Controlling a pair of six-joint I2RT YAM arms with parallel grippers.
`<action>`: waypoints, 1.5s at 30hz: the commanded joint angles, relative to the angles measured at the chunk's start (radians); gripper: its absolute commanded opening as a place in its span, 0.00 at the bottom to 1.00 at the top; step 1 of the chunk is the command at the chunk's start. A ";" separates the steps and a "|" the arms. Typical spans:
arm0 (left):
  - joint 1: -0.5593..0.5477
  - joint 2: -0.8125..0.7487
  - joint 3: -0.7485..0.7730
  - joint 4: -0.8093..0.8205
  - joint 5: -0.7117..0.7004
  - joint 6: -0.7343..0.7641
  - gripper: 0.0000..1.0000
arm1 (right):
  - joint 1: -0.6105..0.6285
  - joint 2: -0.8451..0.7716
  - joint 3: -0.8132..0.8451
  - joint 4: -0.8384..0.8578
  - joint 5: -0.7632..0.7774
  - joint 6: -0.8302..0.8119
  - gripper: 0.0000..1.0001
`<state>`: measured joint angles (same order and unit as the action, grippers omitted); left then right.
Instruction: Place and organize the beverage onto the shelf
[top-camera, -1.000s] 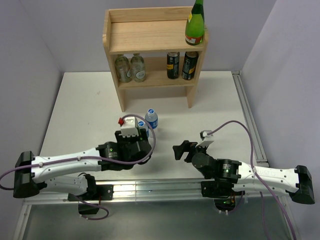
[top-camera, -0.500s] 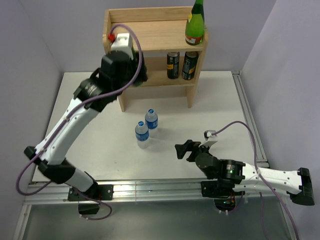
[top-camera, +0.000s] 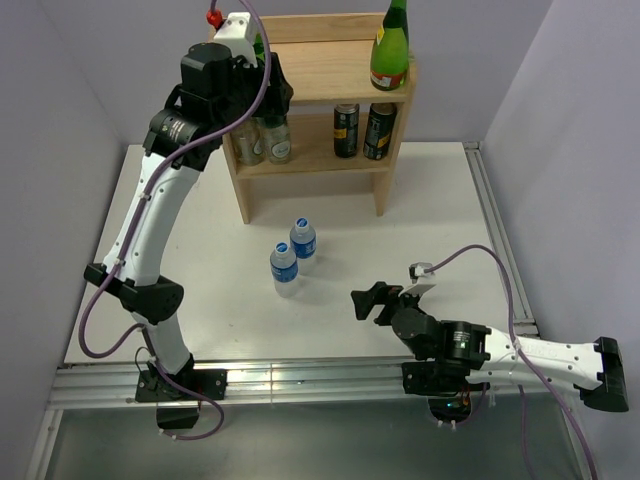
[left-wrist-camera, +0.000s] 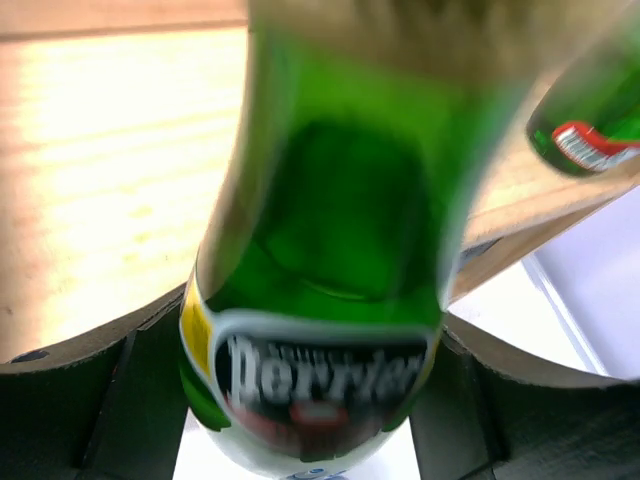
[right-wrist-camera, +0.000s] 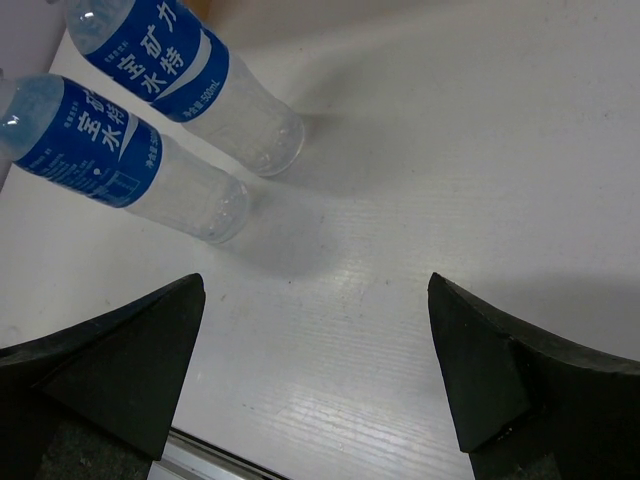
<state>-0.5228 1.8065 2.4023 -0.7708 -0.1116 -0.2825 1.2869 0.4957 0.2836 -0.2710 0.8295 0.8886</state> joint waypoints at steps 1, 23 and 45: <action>0.018 -0.030 0.095 0.254 0.065 0.013 0.00 | 0.006 -0.020 -0.011 0.026 0.028 0.007 1.00; 0.044 0.017 0.004 0.430 -0.020 0.048 0.00 | 0.008 -0.036 -0.017 0.024 0.030 0.006 1.00; 0.043 0.088 -0.147 0.530 -0.046 0.083 0.11 | 0.008 -0.039 -0.018 0.027 0.030 0.001 1.00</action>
<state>-0.4835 1.9064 2.2929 -0.2501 -0.1402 -0.2142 1.2869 0.4675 0.2687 -0.2699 0.8295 0.8886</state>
